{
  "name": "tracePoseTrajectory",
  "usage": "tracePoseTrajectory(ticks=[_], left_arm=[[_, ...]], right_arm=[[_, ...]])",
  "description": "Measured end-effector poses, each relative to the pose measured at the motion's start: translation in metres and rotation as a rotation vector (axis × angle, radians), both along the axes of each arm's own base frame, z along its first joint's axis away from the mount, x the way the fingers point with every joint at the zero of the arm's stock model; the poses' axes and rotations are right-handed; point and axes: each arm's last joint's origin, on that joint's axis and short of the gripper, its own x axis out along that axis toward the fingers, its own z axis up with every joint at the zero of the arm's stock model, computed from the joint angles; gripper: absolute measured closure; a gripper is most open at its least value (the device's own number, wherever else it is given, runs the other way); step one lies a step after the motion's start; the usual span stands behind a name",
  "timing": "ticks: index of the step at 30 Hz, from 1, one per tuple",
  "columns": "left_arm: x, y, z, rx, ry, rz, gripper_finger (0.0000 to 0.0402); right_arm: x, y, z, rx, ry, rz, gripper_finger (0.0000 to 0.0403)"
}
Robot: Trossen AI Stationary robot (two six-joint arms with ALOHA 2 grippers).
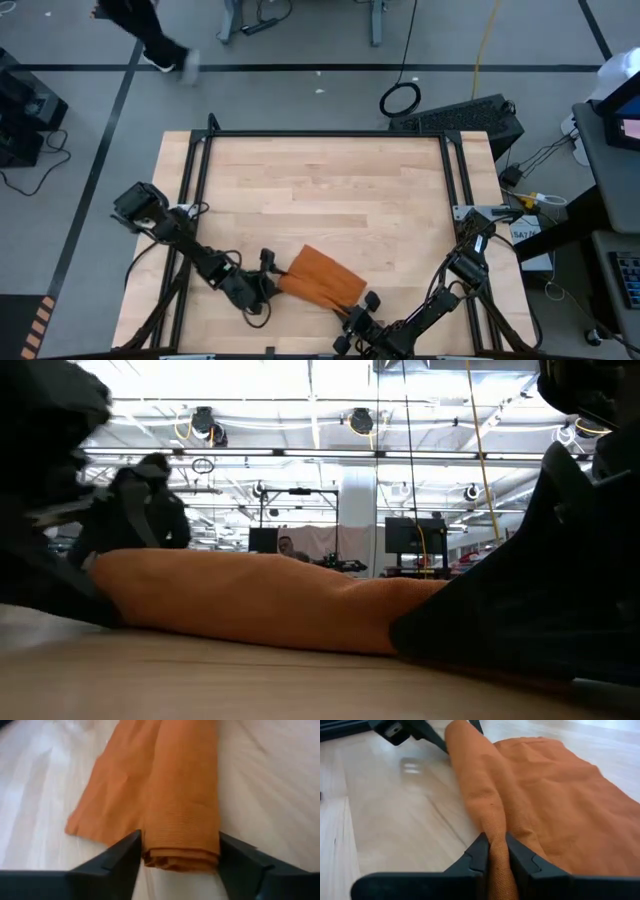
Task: Roll towel into tight, uniform cylinder
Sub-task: Roll the brown towel
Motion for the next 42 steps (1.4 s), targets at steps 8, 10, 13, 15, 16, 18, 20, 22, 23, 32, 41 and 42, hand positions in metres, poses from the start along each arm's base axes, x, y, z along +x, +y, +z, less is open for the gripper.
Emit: tracePoseTrajectory(ticks=[8, 10, 13, 15, 16, 18, 20, 22, 23, 32, 41, 42], left_arm=[[0.007, 0.007, 0.0, -0.095, 0.055, -0.033, 0.0353], [0.007, 0.006, 0.001, -0.153, 0.067, -0.022, 0.0366], [0.007, 0.006, 0.005, -0.288, 0.109, -0.006, 0.0366], [0.007, 0.006, 0.009, -0.394, 0.149, -0.005, 0.0358], [0.007, 0.007, 0.011, -0.443, 0.165, 0.005, 0.0353], [0.007, 0.009, 0.014, -0.522, 0.205, 0.032, 0.0348], [0.008, 0.013, 0.015, -0.595, 0.255, 0.065, 0.0346], [0.01, 0.018, 0.014, -0.658, 0.307, 0.091, 0.0344], [0.012, 0.021, 0.014, -0.683, 0.321, 0.094, 0.0344], [0.028, 0.046, 0.012, -0.797, 0.363, 0.152, 0.0341], [0.029, 0.049, 0.012, -0.807, 0.377, 0.132, 0.034], [0.029, 0.049, 0.012, -0.799, 0.375, 0.124, 0.0339]], right_arm=[[-0.001, 0.002, 0.003, -0.039, 0.044, 0.026, 0.036], [-0.002, 0.006, 0.008, -0.084, 0.096, 0.063, 0.0346], [-0.005, 0.016, 0.017, -0.186, 0.196, 0.142, 0.0316], [-0.008, 0.025, 0.027, -0.239, 0.252, 0.199, 0.0293], [-0.011, 0.03, 0.032, -0.258, 0.263, 0.218, 0.028], [-0.015, 0.038, 0.041, -0.3, 0.275, 0.241, 0.0256], [-0.019, 0.044, 0.049, -0.31, 0.256, 0.248, 0.0235], [-0.022, 0.048, 0.053, -0.32, 0.188, 0.222, 0.0219], [-0.024, 0.05, 0.054, -0.324, 0.136, 0.202, 0.0212], [-0.007, 0.041, 0.043, -0.263, -0.012, 0.129, 0.018], [0.001, 0.012, 0.019, -0.16, 0.024, 0.05, 0.0191], [0.0, 0.01, 0.016, -0.14, 0.016, 0.038, 0.0193]])
